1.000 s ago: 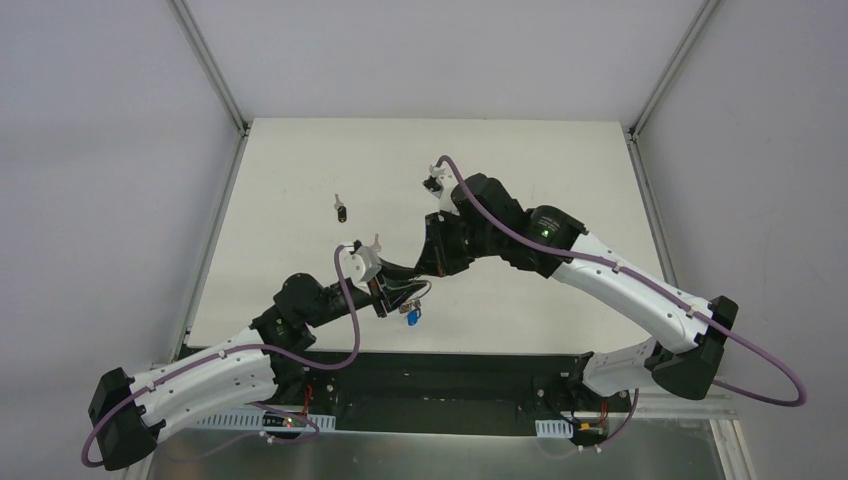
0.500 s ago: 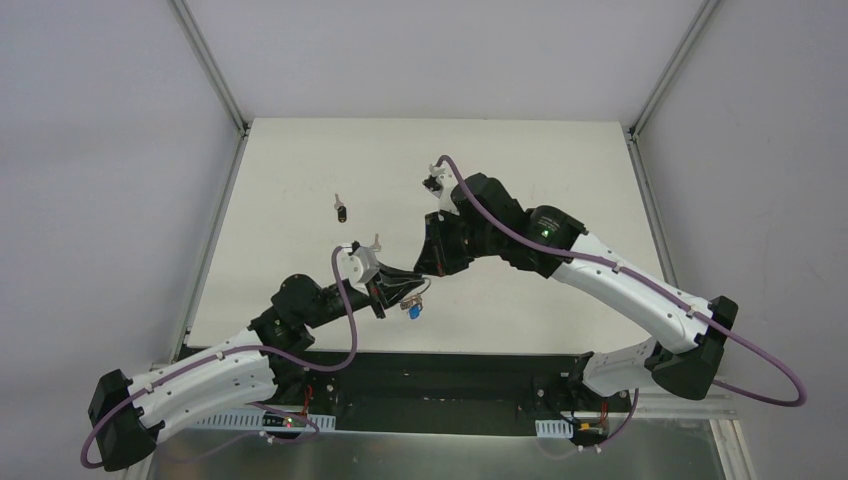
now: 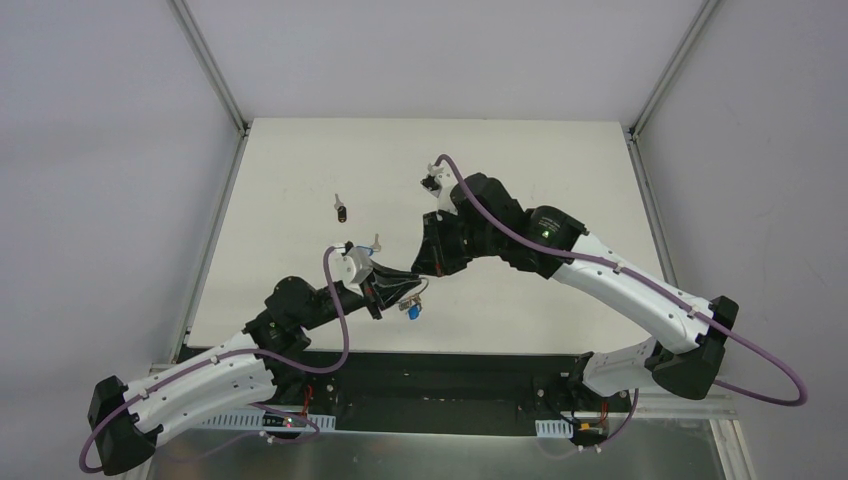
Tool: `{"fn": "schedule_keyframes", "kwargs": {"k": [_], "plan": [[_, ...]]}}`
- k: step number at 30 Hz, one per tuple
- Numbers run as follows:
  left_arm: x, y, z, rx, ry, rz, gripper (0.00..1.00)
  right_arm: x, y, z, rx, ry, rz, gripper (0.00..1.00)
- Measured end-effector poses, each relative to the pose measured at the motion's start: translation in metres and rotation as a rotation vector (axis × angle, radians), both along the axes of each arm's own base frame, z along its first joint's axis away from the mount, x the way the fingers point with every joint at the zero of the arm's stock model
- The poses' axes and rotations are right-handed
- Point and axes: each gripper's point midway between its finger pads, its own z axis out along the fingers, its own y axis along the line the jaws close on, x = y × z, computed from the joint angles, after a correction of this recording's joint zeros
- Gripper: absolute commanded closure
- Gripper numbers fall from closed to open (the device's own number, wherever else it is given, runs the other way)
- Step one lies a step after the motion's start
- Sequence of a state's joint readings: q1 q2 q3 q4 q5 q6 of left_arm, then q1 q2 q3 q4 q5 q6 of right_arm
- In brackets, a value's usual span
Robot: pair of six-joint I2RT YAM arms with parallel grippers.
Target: Put the keys on the keyring
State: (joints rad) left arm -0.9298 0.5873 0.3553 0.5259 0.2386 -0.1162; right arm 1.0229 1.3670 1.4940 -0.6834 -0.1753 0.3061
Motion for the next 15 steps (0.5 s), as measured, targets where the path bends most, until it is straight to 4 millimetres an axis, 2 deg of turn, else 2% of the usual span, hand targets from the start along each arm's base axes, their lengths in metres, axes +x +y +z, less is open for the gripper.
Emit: {"fn": "schedule_keyframes", "kwargs": {"k": [3,6,15], "plan": [[-0.0013,-0.0007,-0.0005,0.002,-0.001,-0.009,0.82,-0.0011,-0.0003,-0.0008,-0.004,0.001,0.001,1.00],[-0.0029,-0.0005,0.0010,-0.001,-0.006,-0.015,0.80,-0.0011,-0.0009,-0.0015,-0.009,0.000,-0.001,1.00],[-0.0053,0.0010,0.0052,-0.011,-0.018,-0.021,0.83,-0.0016,-0.0027,-0.0016,-0.020,0.003,-0.004,1.00]]}}
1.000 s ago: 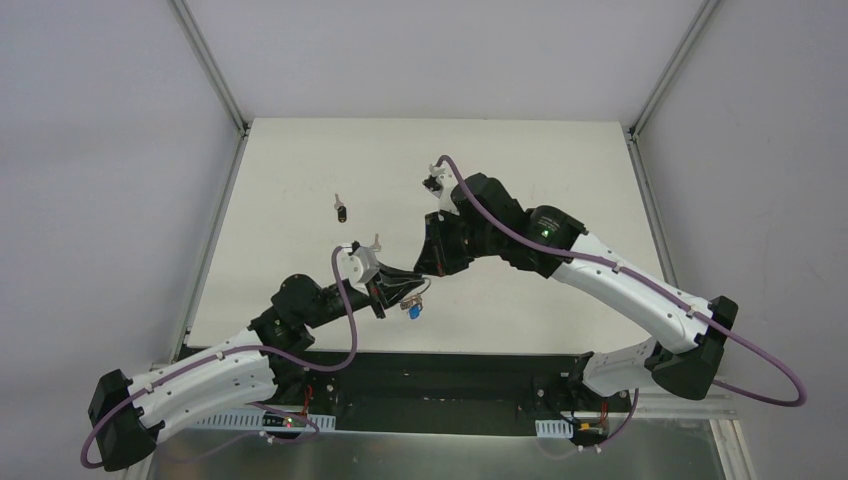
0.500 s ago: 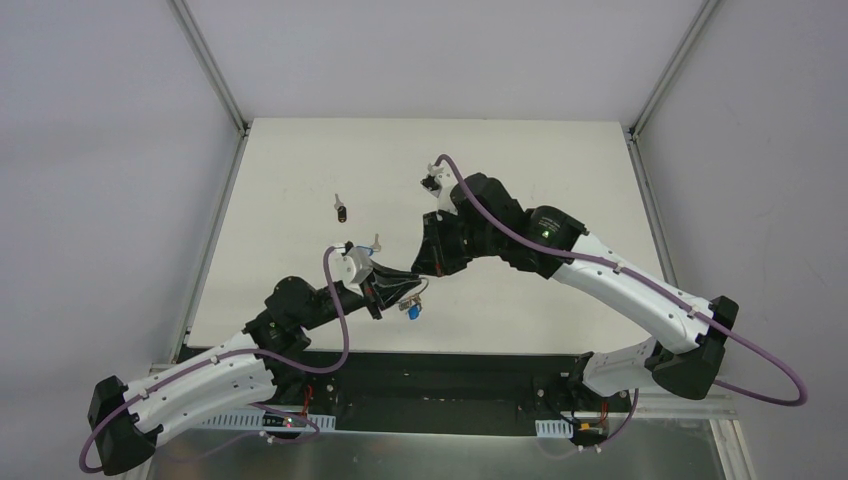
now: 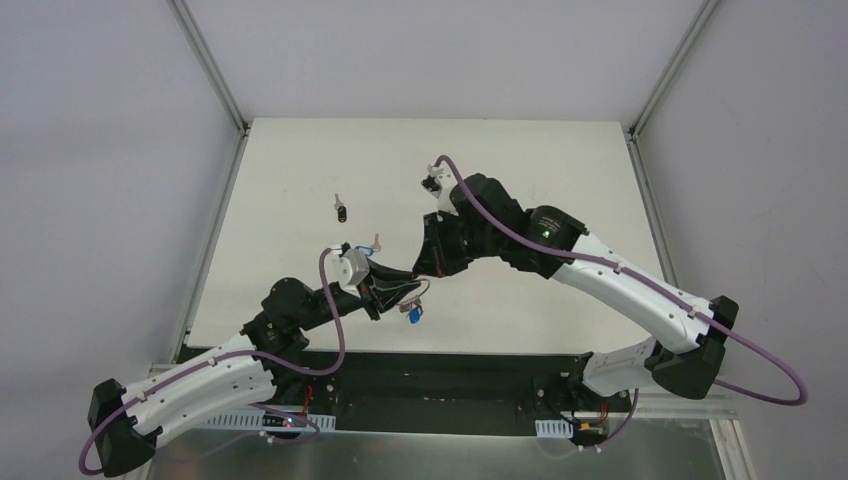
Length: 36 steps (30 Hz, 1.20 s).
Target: Put the keys on the keyring
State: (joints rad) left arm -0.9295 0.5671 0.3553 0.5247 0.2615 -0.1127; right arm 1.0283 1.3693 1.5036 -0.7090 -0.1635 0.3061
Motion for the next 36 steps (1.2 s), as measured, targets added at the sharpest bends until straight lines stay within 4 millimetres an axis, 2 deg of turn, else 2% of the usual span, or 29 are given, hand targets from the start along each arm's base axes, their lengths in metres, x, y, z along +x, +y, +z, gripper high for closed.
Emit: {"fn": "schedule_keyframes", "kwargs": {"k": [9,11,30,31,34,36], "plan": [[0.0004,0.0002,-0.0007,0.003,-0.001,0.002,0.86,0.0001,-0.0004,-0.0004,-0.002,0.000,-0.001,1.00],[0.0004,0.0002,-0.0010,0.004,0.000,0.002,1.00,0.0000,-0.0005,-0.0004,-0.003,0.000,-0.001,1.00],[0.0047,0.0018,-0.0029,0.007,0.014,0.027,1.00,-0.0008,0.0001,-0.0009,-0.005,0.000,0.001,1.00],[0.0048,0.0017,-0.0031,0.008,0.015,0.027,0.99,-0.0007,0.0002,-0.0013,-0.006,0.000,0.001,1.00],[0.0048,0.0017,-0.0042,0.013,0.017,0.028,0.81,0.0005,0.0008,-0.0017,-0.010,0.000,-0.002,1.00],[0.0054,0.0023,-0.0052,0.019,0.015,0.032,0.75,0.0015,0.0014,-0.0023,-0.015,0.000,-0.005,1.00]]}}
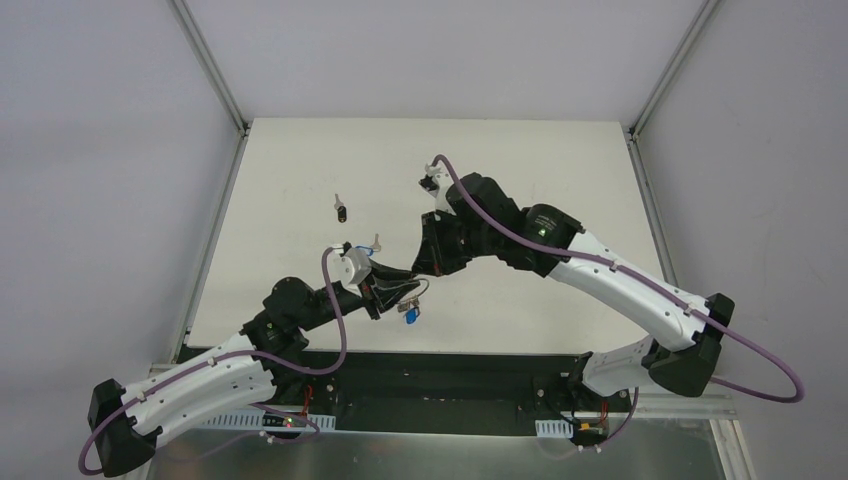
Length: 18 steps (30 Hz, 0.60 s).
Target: Put the keys on the keyring
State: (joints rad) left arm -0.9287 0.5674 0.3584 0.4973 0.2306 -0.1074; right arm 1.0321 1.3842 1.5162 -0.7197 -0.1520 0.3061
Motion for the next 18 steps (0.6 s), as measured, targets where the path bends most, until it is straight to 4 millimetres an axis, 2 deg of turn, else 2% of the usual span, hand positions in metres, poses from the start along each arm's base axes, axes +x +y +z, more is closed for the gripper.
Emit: {"fn": "schedule_keyframes", "kwargs": {"k": [5,10,18], "plan": [[0.000,0.003,-0.005,0.023,-0.001,0.008,0.69,0.004,0.001,0.003,-0.007,-0.005,-0.024,1.00],[0.001,0.004,-0.007,0.041,-0.014,0.018,0.68,0.010,0.003,0.004,-0.020,0.005,-0.054,1.00],[0.007,0.008,-0.010,0.069,-0.041,0.051,0.66,0.012,0.003,-0.006,-0.066,0.037,-0.085,1.00]]}}
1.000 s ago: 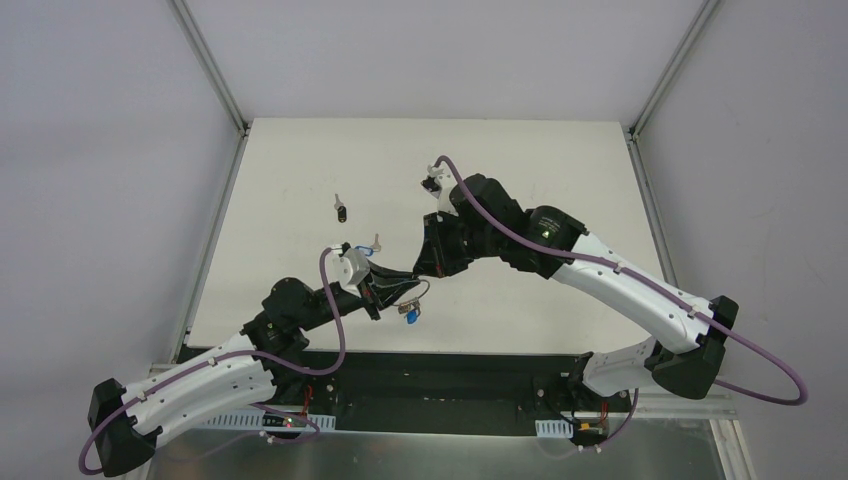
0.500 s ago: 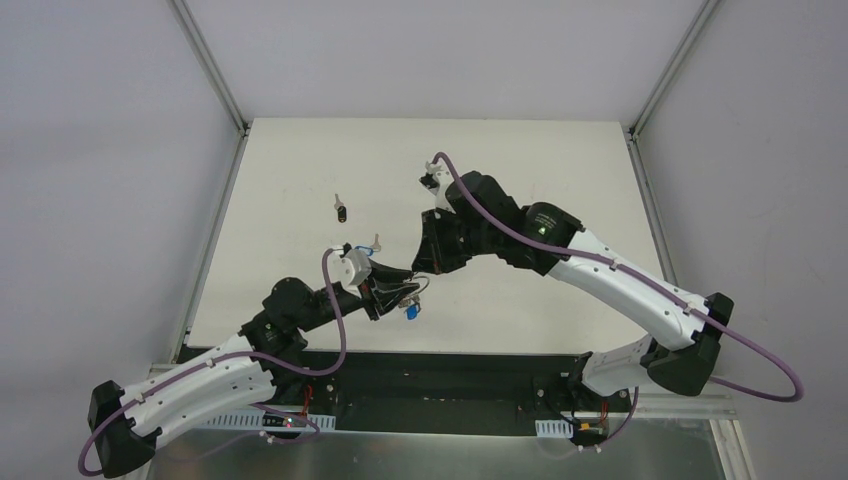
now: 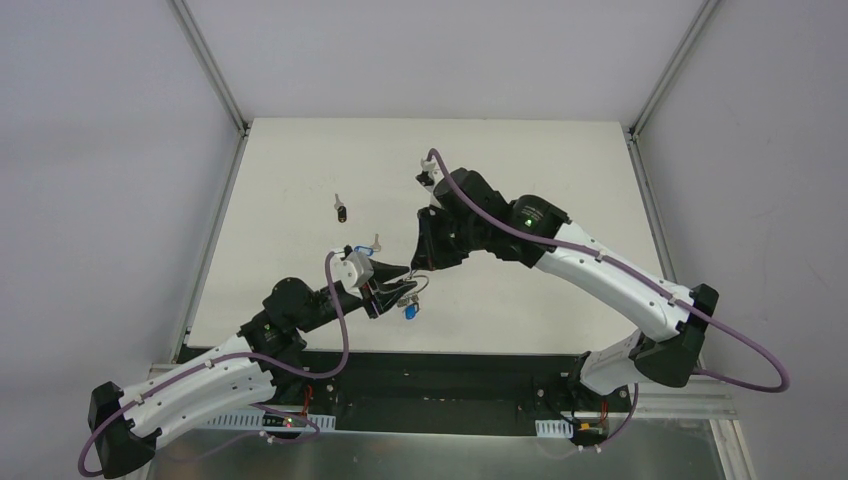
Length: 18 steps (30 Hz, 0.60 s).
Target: Put the keys on the keyring
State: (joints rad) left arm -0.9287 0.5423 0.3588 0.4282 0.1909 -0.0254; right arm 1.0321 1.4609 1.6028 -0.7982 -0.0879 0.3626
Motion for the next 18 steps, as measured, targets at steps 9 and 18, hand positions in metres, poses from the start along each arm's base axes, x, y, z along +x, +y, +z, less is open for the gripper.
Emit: {"fn": "schedule_keyframes", "kwargs": {"k": [9,18], "plan": [[0.0050,0.0026,0.0000,0.020,-0.037,0.027,0.66,-0.0001,0.0006,-0.0047,-0.023,0.028,-0.015,1.00],[0.0067,0.0012,-0.0008,0.029,-0.048,0.028,0.66,-0.0005,0.0013,-0.0054,-0.023,0.034,-0.015,1.00]]}}
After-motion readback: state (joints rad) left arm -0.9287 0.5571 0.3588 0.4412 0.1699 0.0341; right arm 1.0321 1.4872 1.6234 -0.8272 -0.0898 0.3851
